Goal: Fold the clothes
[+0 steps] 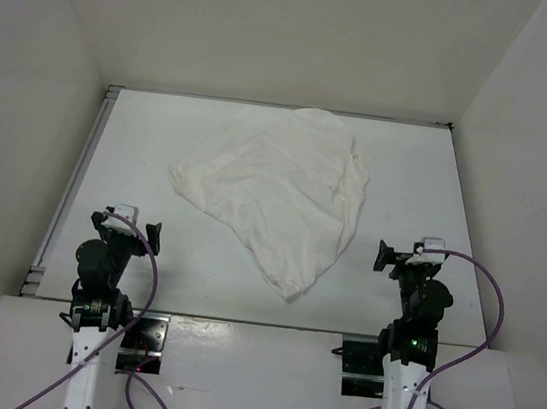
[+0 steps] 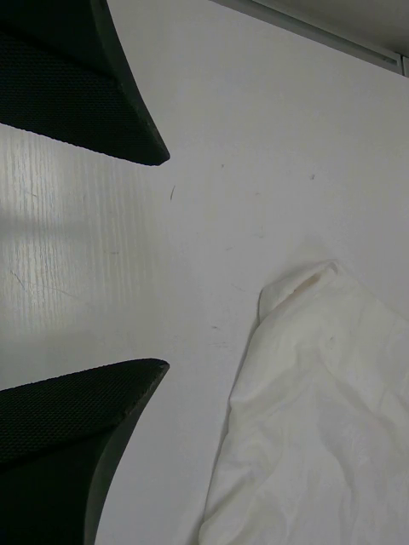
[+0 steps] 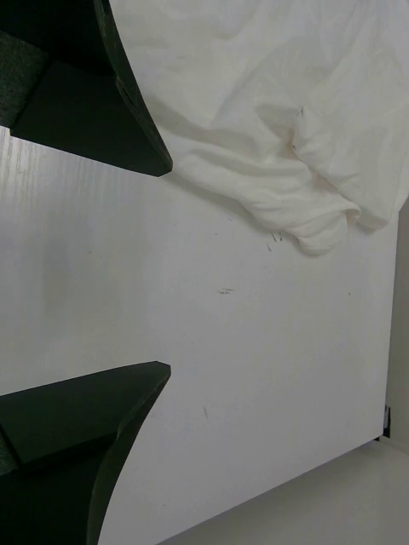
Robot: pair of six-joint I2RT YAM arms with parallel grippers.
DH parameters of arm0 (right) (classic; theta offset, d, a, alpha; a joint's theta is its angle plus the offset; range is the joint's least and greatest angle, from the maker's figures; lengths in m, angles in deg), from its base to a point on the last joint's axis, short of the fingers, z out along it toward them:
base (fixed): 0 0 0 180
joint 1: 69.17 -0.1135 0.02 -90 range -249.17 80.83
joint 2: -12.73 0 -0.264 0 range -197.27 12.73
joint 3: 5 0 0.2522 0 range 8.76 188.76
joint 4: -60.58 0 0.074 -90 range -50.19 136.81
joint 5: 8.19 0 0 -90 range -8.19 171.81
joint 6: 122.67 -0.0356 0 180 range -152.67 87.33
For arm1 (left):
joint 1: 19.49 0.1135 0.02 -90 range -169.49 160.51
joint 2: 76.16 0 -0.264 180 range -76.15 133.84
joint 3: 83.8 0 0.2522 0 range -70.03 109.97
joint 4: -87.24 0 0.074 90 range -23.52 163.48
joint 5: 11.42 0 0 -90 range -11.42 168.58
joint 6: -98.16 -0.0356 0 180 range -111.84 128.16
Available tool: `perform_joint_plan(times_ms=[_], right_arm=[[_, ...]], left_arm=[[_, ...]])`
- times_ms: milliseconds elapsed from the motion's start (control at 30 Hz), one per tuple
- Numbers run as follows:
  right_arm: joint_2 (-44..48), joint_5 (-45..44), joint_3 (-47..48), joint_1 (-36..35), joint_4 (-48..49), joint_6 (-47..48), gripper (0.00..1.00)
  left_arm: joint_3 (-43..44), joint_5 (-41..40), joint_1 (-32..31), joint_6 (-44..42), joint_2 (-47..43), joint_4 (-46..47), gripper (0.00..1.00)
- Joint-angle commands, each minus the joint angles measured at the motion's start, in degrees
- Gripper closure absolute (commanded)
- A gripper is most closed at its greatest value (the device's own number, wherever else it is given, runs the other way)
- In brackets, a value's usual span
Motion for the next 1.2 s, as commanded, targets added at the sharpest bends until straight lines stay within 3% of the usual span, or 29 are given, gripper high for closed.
perform_joint_plan(times_ms=[0, 467, 600, 700, 833, 967, 1067, 1100, 1167], right_arm=[[5.11, 0.64, -2.81, 0.42, 0.58, 0.21, 0.01], [5.11, 0.64, -2.81, 0.42, 0.58, 0.21, 0.01], [5.11, 4.23, -0.72, 0.42, 0.58, 3.45, 0.01], [5.11, 2.95, 4.03, 0.42, -0.12, 5.59, 0.01], [5.11, -0.76, 12.03, 0.42, -0.12, 5.57, 0.01], [1.95, -5.59, 24.21, 0.42, 0.33, 1.45, 0.01], [-7.61, -9.54, 37.46, 0.42, -6.32, -5.65, 0.01], [-13.21, -13.73, 40.92, 0.42, -8.45, -10.46, 0.01], [-17.90, -12.82, 49.02, 0.42, -12.58, -10.96, 0.01]], left_arm=[[-2.48, 0.43, 0.40, -0.91, -6.64, 1.45, 0.00], [-2.48, 0.43, 0.40, -0.91, -6.64, 1.45, 0.00], [0.41, 8.85, 0.40, -6.18, -6.64, 1.45, 0.00], [5.94, -0.08, 0.40, 4.52, -6.64, 2.24, 0.00], [15.78, 0.51, 0.40, 1.55, -4.37, 2.77, 0.00], [28.60, -1.33, 0.40, -0.38, 3.35, 1.11, 0.00], [44.67, -4.31, 0.40, -0.38, 17.75, -7.40, 0.00], [54.81, -4.32, 0.40, -3.69, 26.14, -14.47, 0.00], [64.80, -1.18, 0.40, -11.24, 33.66, -22.50, 0.00]])
